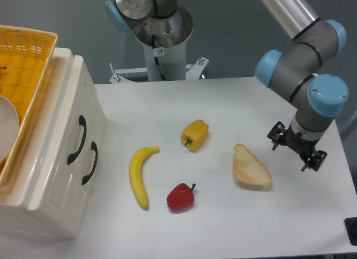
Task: Slide open the top white drawer
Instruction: 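Move the gripper over the yellow pepper toward the drawer unit's handle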
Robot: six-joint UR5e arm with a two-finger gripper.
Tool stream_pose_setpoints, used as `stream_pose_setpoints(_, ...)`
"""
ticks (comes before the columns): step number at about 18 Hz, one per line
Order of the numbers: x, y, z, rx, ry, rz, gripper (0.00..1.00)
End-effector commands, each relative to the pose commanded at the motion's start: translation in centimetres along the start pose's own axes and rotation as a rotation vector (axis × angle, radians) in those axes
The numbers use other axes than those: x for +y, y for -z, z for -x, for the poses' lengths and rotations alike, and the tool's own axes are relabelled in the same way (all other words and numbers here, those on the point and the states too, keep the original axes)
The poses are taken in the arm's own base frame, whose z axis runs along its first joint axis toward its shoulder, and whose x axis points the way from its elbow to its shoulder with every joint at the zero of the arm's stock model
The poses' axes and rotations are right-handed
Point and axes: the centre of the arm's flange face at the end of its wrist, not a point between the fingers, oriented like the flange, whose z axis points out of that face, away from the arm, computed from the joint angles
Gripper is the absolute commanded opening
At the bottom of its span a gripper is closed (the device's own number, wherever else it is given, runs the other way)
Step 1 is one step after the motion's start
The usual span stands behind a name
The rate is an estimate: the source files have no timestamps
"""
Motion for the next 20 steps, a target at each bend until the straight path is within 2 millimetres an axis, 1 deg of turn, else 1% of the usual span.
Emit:
stream_pose_setpoints(2, -0.9, 0.3, -0.3, -0.005, 0.021, -0.003, 1.00)
stream_pose_setpoints(4, -1.4, 0.7, -0.5, -0.008, 0.079, -0.009, 1.00)
stream_pose_setpoints(5, -2.0, 1.5, -0.9, -0.017, 0.099, -0.015, 1.00)
stream_pose_setpoints(7, -3.3, 2.1, -1.7, -0.013, 0.165, -0.026, 1.00)
stream_pose_setpoints(8, -4.1, 2.4, -2.2, -0.013, 0.194, -0.029, 1.00)
stream_pose_setpoints(10, -5.0, 2.8, -3.2, 0.003, 0.257, -0.025, 1.00)
stream_pose_setpoints(11, -6.5, 3.1, -4.2, 0.002, 0.270, -0.021, 1.00)
stream_pose_setpoints(12, -7.5, 3.2, -5.1, 0.007, 0.296, -0.023, 1.00)
stream_pose_setpoints(14, -8.1, 3.4, -6.1, 0.035, 0.373, -0.041, 1.00)
stream_pose_setpoints(16, -8.7, 3.4, -6.8, 0.111, 0.427, -0.100, 1.00)
stream_pose_setpoints(17, -8.7, 4.4, -7.3, 0.132, 0.465, -0.129, 1.00)
stream_pose_setpoints(18, -8.8, 4.8, -7.8, 0.136, 0.483, -0.137, 1.00)
stream_pose_setpoints(20, -8.8, 5.5, -9.6, 0.126, 0.469, -0.128, 1.00)
